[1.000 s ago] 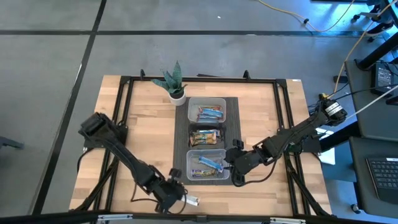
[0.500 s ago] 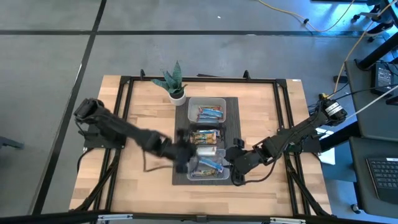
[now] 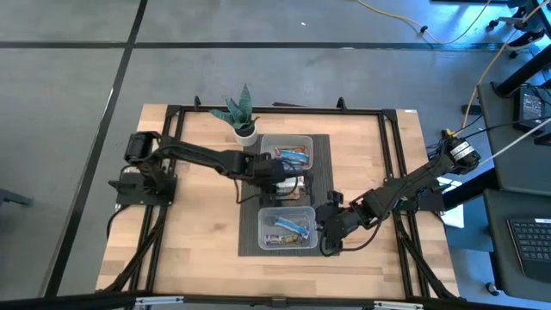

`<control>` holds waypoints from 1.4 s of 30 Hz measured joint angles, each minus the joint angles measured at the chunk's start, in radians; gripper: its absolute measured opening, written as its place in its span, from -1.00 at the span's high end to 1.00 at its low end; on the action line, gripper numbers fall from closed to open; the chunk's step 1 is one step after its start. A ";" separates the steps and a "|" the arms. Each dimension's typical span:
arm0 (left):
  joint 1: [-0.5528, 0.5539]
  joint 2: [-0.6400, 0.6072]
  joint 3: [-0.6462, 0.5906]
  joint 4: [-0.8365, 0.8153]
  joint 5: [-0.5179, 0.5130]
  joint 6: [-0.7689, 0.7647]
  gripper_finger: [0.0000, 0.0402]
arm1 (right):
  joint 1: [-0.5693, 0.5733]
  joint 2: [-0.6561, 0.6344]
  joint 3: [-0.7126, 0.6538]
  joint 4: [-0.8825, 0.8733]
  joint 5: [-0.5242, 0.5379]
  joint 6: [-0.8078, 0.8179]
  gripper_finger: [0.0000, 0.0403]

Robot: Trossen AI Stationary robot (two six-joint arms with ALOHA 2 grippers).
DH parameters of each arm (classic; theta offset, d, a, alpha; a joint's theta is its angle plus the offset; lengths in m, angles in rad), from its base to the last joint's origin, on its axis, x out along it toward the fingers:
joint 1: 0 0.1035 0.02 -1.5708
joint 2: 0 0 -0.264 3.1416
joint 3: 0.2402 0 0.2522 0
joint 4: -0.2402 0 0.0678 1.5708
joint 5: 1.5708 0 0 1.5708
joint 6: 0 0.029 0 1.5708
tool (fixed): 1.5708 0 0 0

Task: Pick and place Granola Bars by type
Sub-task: Put the yellow granola bar into the black bin, then return to Home Position

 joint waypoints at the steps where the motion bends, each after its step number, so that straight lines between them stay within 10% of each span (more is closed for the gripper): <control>1: 0.009 0.012 0.000 0.001 0.005 0.000 0.41 | 0.000 0.000 0.000 -0.001 0.000 0.000 0.08; 30: 0.005 0.056 0.000 -0.017 0.043 0.046 0.14 | 0.000 0.000 0.000 -0.008 -0.004 -0.071 0.08; 42: -0.030 -0.150 -0.038 -0.101 0.090 0.069 0.11 | -0.012 -0.104 -0.059 -0.015 -0.016 -0.042 0.08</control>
